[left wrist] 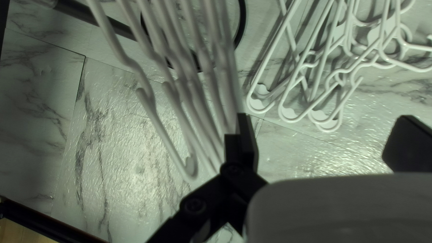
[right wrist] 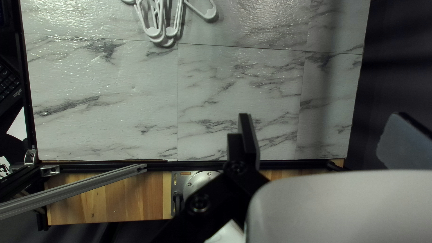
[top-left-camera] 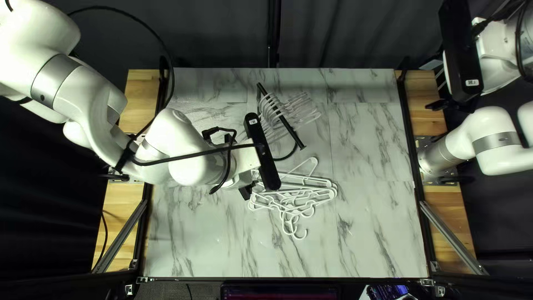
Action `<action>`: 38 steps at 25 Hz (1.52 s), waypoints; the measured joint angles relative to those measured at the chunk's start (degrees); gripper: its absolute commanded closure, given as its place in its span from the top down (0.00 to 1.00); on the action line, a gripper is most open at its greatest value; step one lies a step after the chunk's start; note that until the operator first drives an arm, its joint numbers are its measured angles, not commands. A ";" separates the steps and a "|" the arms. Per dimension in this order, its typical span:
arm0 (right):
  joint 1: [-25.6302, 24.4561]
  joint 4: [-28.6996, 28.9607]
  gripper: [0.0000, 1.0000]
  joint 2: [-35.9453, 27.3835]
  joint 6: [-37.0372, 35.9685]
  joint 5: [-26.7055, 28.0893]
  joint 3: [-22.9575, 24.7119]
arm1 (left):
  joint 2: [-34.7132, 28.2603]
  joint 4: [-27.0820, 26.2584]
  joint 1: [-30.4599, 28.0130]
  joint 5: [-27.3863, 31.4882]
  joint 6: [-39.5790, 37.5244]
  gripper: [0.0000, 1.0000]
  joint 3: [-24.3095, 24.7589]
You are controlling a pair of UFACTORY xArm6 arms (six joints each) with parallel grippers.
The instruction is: Remove hangers from rack and place onto table
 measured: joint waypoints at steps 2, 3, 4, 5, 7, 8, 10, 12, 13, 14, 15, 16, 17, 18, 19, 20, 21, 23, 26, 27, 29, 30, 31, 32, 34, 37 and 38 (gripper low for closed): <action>0.00 0.00 1.00 0.00 0.00 0.00 0.00 | 0.02 -0.04 0.11 -0.22 0.00 1.00 0.12; 0.00 0.00 1.00 0.00 0.00 0.00 0.00 | 0.07 -0.05 0.14 -0.32 -0.02 1.00 0.14; 0.00 0.00 1.00 0.00 0.00 0.00 0.00 | 0.13 -0.05 0.17 -0.45 -0.06 1.00 0.18; 0.00 0.00 1.00 0.00 0.00 0.00 0.00 | 0.17 -0.05 0.19 -0.60 -0.08 1.00 0.24; 0.00 0.00 1.00 0.00 0.00 0.00 0.00 | 0.18 -0.08 0.26 -0.90 -0.09 1.00 0.43; 0.00 0.00 1.00 0.00 0.00 0.00 0.00 | 0.16 -0.12 0.31 -1.02 -0.06 1.00 0.52; 0.00 0.00 1.00 0.00 0.00 0.00 0.00 | 0.09 -0.19 0.37 -1.18 0.03 1.00 0.62; 0.00 0.00 1.00 0.00 0.00 0.00 0.00 | 0.08 -0.23 0.38 -1.24 0.05 1.00 0.63; 0.00 0.00 1.00 0.00 0.00 0.00 0.00 | 0.10 -0.24 0.38 -1.26 0.06 1.00 0.63; 0.00 0.00 1.00 0.00 0.00 0.00 0.00 | 0.10 -0.26 0.38 -1.27 0.07 1.00 0.63; 0.00 0.00 1.00 0.00 0.00 0.00 0.00 | 0.10 -0.28 0.38 -1.29 0.09 1.00 0.63; 0.00 0.00 1.00 0.00 0.00 0.00 0.00 | 0.10 -0.30 0.39 -1.29 0.11 1.00 0.64; 0.00 0.00 1.00 0.00 0.00 0.00 0.00 | 0.09 -0.32 0.39 -1.28 0.12 1.00 0.64; 0.00 0.00 1.00 0.00 0.00 0.00 0.00 | 0.07 -0.33 0.39 -1.24 0.13 1.00 0.64; 0.00 0.00 1.00 0.00 0.00 0.00 0.00 | 0.05 -0.34 0.38 -1.17 0.15 1.00 0.61; 0.00 0.00 1.00 0.00 0.00 0.00 0.00 | 0.01 -0.34 0.34 -1.05 0.16 1.00 0.56; 0.00 0.00 1.00 0.00 0.00 0.00 0.00 | -0.04 -0.34 0.30 -0.95 0.17 1.00 0.51; 0.00 0.00 1.00 0.00 0.00 0.00 0.00 | -0.11 -0.31 0.27 -0.81 0.20 1.00 0.48; 0.00 0.00 1.00 0.00 0.00 0.00 0.00 | -0.21 -0.26 0.45 -0.98 0.23 1.00 0.79; 0.00 0.00 1.00 0.00 0.00 0.00 0.00 | -0.21 -0.25 0.55 -1.15 0.23 1.00 0.95; 0.00 0.00 1.00 0.00 0.00 0.00 0.00 | -0.24 -0.23 0.73 -1.45 0.21 1.00 1.29; 0.00 0.00 1.00 0.00 0.00 0.00 0.00 | -0.29 -0.23 0.80 -1.57 0.17 1.00 1.45; 0.00 0.00 1.00 0.00 0.00 0.00 0.00 | -0.35 -0.23 0.85 -1.65 0.12 1.00 1.59; 0.00 0.00 1.00 0.00 0.00 0.00 0.00 | -0.39 -0.23 0.88 -1.71 0.08 1.00 1.69; 0.00 0.00 1.00 0.00 0.00 0.00 0.00 | -0.49 -0.22 0.91 -1.80 0.00 1.00 1.86; 0.00 0.00 1.00 0.00 0.00 0.00 0.00 | -0.76 -0.21 1.04 -1.97 -0.07 1.00 2.33; 0.00 0.00 1.00 0.00 0.00 0.00 0.00 | -0.98 -0.20 1.08 -1.99 -0.09 1.00 2.55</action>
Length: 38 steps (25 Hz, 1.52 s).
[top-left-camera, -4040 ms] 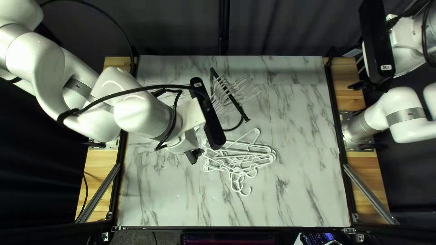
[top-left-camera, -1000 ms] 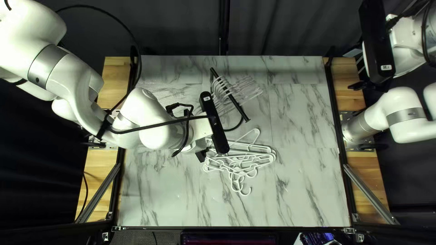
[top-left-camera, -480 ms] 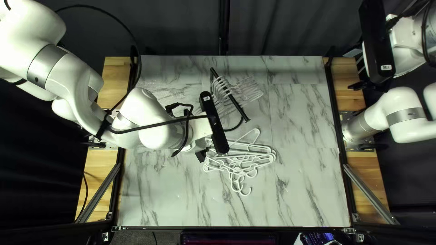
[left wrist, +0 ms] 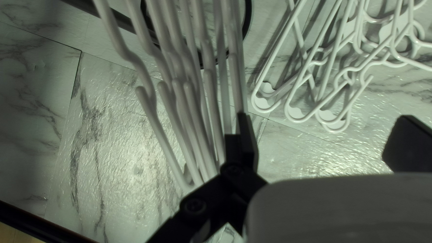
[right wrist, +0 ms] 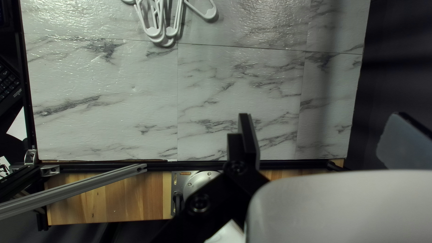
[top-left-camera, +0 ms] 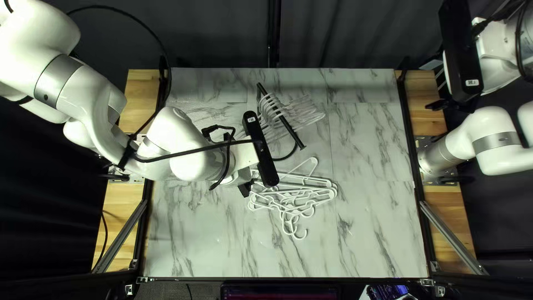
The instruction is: Remove hangers from rack and place onto table
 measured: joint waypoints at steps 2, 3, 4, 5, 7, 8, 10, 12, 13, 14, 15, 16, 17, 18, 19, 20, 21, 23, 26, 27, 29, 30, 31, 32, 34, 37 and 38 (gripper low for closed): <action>0.00 0.00 1.00 0.00 0.00 0.00 0.00 | -0.49 0.03 0.02 0.16 -0.05 1.00 0.31; 0.00 0.00 1.00 0.00 0.00 0.00 0.00 | -0.73 0.04 0.00 0.37 -0.06 1.00 0.37; 0.00 0.00 1.00 0.00 0.00 0.00 0.00 | -0.92 0.05 -0.04 0.59 -0.05 1.00 0.38; 0.00 0.00 1.00 0.00 0.00 0.00 0.00 | -1.06 0.06 -0.06 0.81 0.01 1.00 0.34; 0.00 0.00 1.00 0.00 0.00 0.00 0.00 | -1.12 0.05 0.02 1.10 0.27 1.00 0.13; 0.00 0.00 1.00 0.00 0.00 0.00 0.00 | -1.11 0.03 0.14 1.18 0.44 1.00 0.03; 0.00 0.00 1.00 0.00 0.00 0.00 0.00 | -1.02 0.00 0.35 1.27 0.74 1.00 -0.14; 0.00 0.00 1.00 0.00 0.00 0.00 0.00 | -0.96 -0.01 0.45 1.38 0.92 1.00 -0.29; 0.00 0.00 1.00 0.00 0.00 0.00 0.00 | -0.97 -0.01 0.44 1.52 0.96 1.00 -0.37; 0.00 0.00 1.00 0.00 0.00 0.00 0.00 | -1.03 0.01 0.37 1.70 0.98 1.00 -0.47; 0.00 0.00 1.00 0.00 0.00 0.00 0.00 | -1.11 0.03 0.27 1.93 1.00 1.00 -0.58; 0.00 0.00 1.00 0.00 0.00 0.00 0.00 | -1.22 0.06 0.16 2.20 1.02 1.00 -0.71; 0.00 0.00 1.00 0.00 0.00 0.00 0.00 | -1.33 0.10 0.04 2.49 1.06 1.00 -0.86; 0.00 0.00 1.00 0.00 0.00 0.00 0.00 | -1.41 0.13 -0.03 2.70 1.11 1.00 -0.98; 0.00 0.00 1.00 0.00 0.00 0.00 0.00 | -1.44 0.18 -0.07 2.87 1.17 1.00 -1.10; 0.00 0.00 1.00 0.00 0.00 0.00 0.00 | -1.44 0.22 -0.08 2.95 1.24 1.00 -1.18; 0.00 0.00 1.00 0.00 0.00 0.00 0.00 | -1.41 0.26 -0.03 2.96 1.32 1.00 -1.22; 0.00 0.00 1.00 0.00 0.00 0.00 0.00 | -1.38 0.32 0.15 2.80 1.48 1.00 -1.14; 0.00 0.00 1.00 0.00 0.00 0.00 0.00 | -1.52 0.34 0.61 2.31 1.81 1.00 -0.60; 0.00 0.00 1.00 0.00 0.00 0.00 0.00 | -1.66 0.33 0.79 2.13 1.94 1.00 -0.34; 0.00 0.00 1.00 0.00 0.00 0.00 0.00 | -1.93 0.28 1.18 1.75 2.20 1.00 0.19; 0.00 0.00 1.00 0.00 0.00 0.00 0.00 | -2.07 0.24 1.38 1.54 2.33 1.00 0.47; 0.00 0.00 1.00 0.00 0.00 0.00 0.00 | -2.19 0.19 1.54 1.36 2.45 1.00 0.69; 0.00 0.00 1.00 0.00 0.00 0.00 0.00 | -2.26 0.16 1.65 1.20 2.55 1.00 0.84; 0.00 0.00 1.00 0.00 0.00 0.00 0.00 | -2.27 0.10 1.91 0.83 2.74 1.00 1.07; 0.00 0.00 1.00 0.00 0.00 0.00 0.00 | -2.35 -0.01 2.31 0.29 3.08 1.00 1.46; 0.00 0.00 1.00 0.00 0.00 0.00 0.00 | -2.36 -0.04 2.38 0.13 3.16 1.00 1.53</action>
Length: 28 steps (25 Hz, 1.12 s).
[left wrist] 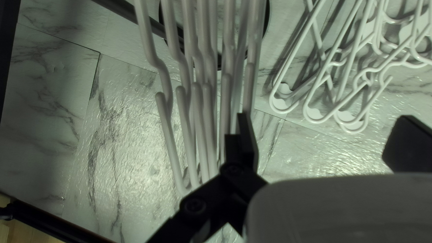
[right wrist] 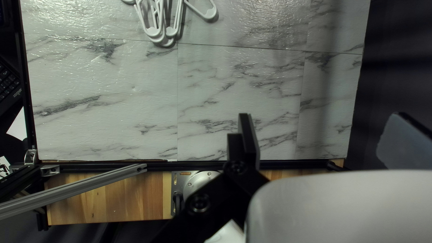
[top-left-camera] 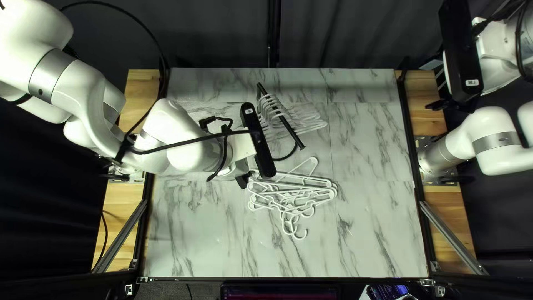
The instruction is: Remove hangers from rack and place onto table
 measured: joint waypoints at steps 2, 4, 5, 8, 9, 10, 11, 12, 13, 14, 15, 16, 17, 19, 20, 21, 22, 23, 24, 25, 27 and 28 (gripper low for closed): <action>0.00 0.00 1.00 0.00 0.00 0.00 0.00 | -0.01 -0.04 0.10 -0.28 0.11 1.00 0.13; 0.00 0.00 1.00 0.00 0.00 0.00 0.00 | -0.05 -0.08 0.24 -0.65 0.22 1.00 0.39; 0.00 0.00 1.00 0.00 0.00 0.00 0.00 | -0.09 -0.11 0.36 -0.89 0.30 1.00 0.60; 0.00 0.00 1.00 0.00 0.00 0.00 0.00 | -0.35 -0.21 0.61 -1.34 0.51 1.00 1.14; 0.00 0.00 1.00 0.00 0.00 0.00 0.00 | -0.48 -0.25 0.59 -1.30 0.54 1.00 1.19; 0.00 0.00 1.00 0.00 0.00 0.00 0.00 | -0.61 -0.28 0.51 -1.13 0.58 1.00 1.17; 0.00 0.00 1.00 0.00 0.00 0.00 0.00 | -0.76 -0.31 0.38 -0.88 0.63 1.00 1.09; 0.00 0.00 1.00 0.00 0.00 0.00 0.00 | -0.89 -0.35 0.27 -0.61 0.72 1.00 0.93; 0.00 0.00 1.00 0.00 0.00 0.00 0.00 | -0.99 -0.39 0.22 -0.37 0.89 1.00 0.79; 0.00 0.00 1.00 0.00 0.00 0.00 0.00 | -1.07 -0.43 0.24 -0.19 1.10 1.00 0.68; 0.00 0.00 1.00 0.00 0.00 0.00 0.00 | -1.12 -0.47 0.33 -0.04 1.35 1.00 0.58; 0.00 0.00 1.00 0.00 0.00 0.00 0.00 | -1.16 -0.52 0.45 0.10 1.62 1.00 0.48; 0.00 0.00 1.00 0.00 0.00 0.00 0.00 | -1.21 -0.56 0.57 0.30 1.94 1.00 0.34; 0.00 0.00 1.00 0.00 0.00 0.00 0.00 | -1.46 -0.65 0.74 0.78 2.53 1.00 0.11; 0.00 0.00 1.00 0.00 0.00 0.00 0.00 | -1.73 -0.68 0.82 1.13 2.85 1.00 0.03; 0.00 0.00 1.00 0.00 0.00 0.00 0.00 | -2.03 -0.71 0.89 1.47 3.15 1.00 -0.03; 0.00 0.00 1.00 0.00 0.00 0.00 0.00 | -2.32 -0.73 0.95 1.79 3.43 1.00 -0.05; 0.00 0.00 1.00 0.00 0.00 0.00 0.00 | -2.53 -0.74 1.01 2.03 3.67 1.00 -0.07; 0.00 0.00 1.00 0.00 0.00 0.00 0.00 | -2.60 -0.73 1.09 2.15 3.85 1.00 -0.09; 0.00 0.00 1.00 0.00 0.00 0.00 0.00 | -2.56 -0.72 1.16 2.16 3.98 1.00 -0.11; 0.00 0.00 1.00 0.00 0.00 0.00 0.00 | -2.38 -0.69 1.24 1.97 4.07 1.00 -0.09; 0.00 0.00 1.00 0.00 0.00 0.00 0.00 | -2.31 -0.69 1.26 1.83 4.07 1.00 -0.02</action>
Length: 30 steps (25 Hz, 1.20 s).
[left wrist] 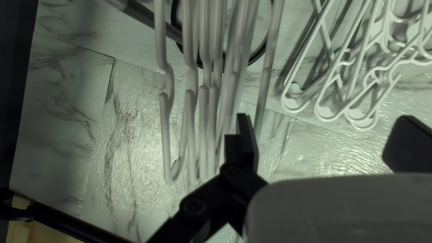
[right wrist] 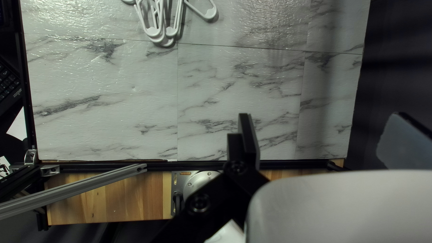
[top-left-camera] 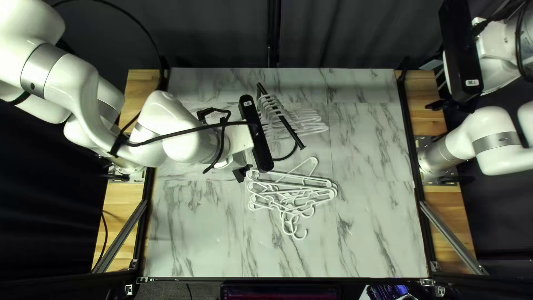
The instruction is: Remove hangers from rack and place onto table
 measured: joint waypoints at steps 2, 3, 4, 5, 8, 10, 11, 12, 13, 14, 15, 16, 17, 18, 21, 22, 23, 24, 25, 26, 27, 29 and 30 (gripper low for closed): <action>0.00 0.00 1.00 0.00 0.00 0.00 0.00 | 0.03 -0.04 0.02 -0.32 0.01 1.00 0.25; 0.00 0.00 1.00 0.00 0.00 0.00 0.00 | 0.03 -0.09 0.02 -0.48 0.03 1.00 0.36; 0.00 0.00 1.00 0.00 0.00 0.00 0.00 | 0.01 -0.14 0.03 -0.61 0.06 1.00 0.45; 0.00 0.00 1.00 0.00 0.00 0.00 0.00 | -0.02 -0.20 0.05 -0.73 0.13 1.00 0.52; 0.00 0.00 1.00 0.00 0.00 0.00 0.00 | -0.13 -0.37 0.36 -1.19 0.48 1.00 0.87; 0.00 0.00 1.00 0.00 0.00 0.00 0.00 | -0.20 -0.47 0.70 -1.63 0.73 1.00 1.20; 0.00 0.00 1.00 0.00 0.00 0.00 0.00 | -0.18 -0.50 0.87 -1.87 0.84 1.00 1.34; 0.00 0.00 1.00 0.00 0.00 0.00 0.00 | -0.15 -0.53 1.02 -2.10 0.94 1.00 1.46; 0.00 0.00 1.00 0.00 0.00 0.00 0.00 | -0.12 -0.56 1.15 -2.30 1.05 1.00 1.58; 0.00 0.00 1.00 0.00 0.00 0.00 0.00 | -0.11 -0.59 1.27 -2.46 1.15 1.00 1.67; 0.00 0.00 1.00 0.00 0.00 0.00 0.00 | -0.10 -0.62 1.37 -2.58 1.27 1.00 1.72; 0.00 0.00 1.00 0.00 0.00 0.00 0.00 | -0.10 -0.66 1.45 -2.66 1.42 1.00 1.75; 0.00 0.00 1.00 0.00 0.00 0.00 0.00 | -0.10 -0.69 1.49 -2.70 1.56 1.00 1.75; 0.00 0.00 1.00 0.00 0.00 0.00 0.00 | -0.12 -0.72 1.53 -2.72 1.74 1.00 1.75; 0.00 0.00 1.00 0.00 0.00 0.00 0.00 | -0.26 -0.82 1.75 -2.91 2.79 1.00 1.83; 0.00 0.00 1.00 0.00 0.00 0.00 0.00 | -0.35 -0.91 1.89 -3.04 3.39 1.00 1.96; 0.00 0.00 1.00 0.00 0.00 0.00 0.00 | -0.47 -1.05 2.04 -3.20 4.11 1.00 2.09; 0.00 0.00 1.00 0.00 0.00 0.00 0.00 | -0.59 -1.29 2.24 -3.38 5.07 1.00 2.25; 0.00 0.00 1.00 0.00 0.00 0.00 0.00 | -0.74 -1.55 2.41 -3.51 6.02 1.00 2.39; 0.00 0.00 1.00 0.00 0.00 0.00 0.00 | -0.92 -1.92 2.61 -3.64 7.18 1.00 2.53; 0.00 0.00 1.00 0.00 0.00 0.00 0.00 | -1.15 -2.34 2.82 -3.75 8.45 1.00 2.69; 0.00 0.00 1.00 0.00 0.00 0.00 0.00 | -1.68 -3.27 3.20 -3.87 11.09 1.00 3.02; 0.00 0.00 1.00 0.00 0.00 0.00 0.00 | -2.04 -3.71 3.32 -3.88 12.32 1.00 3.20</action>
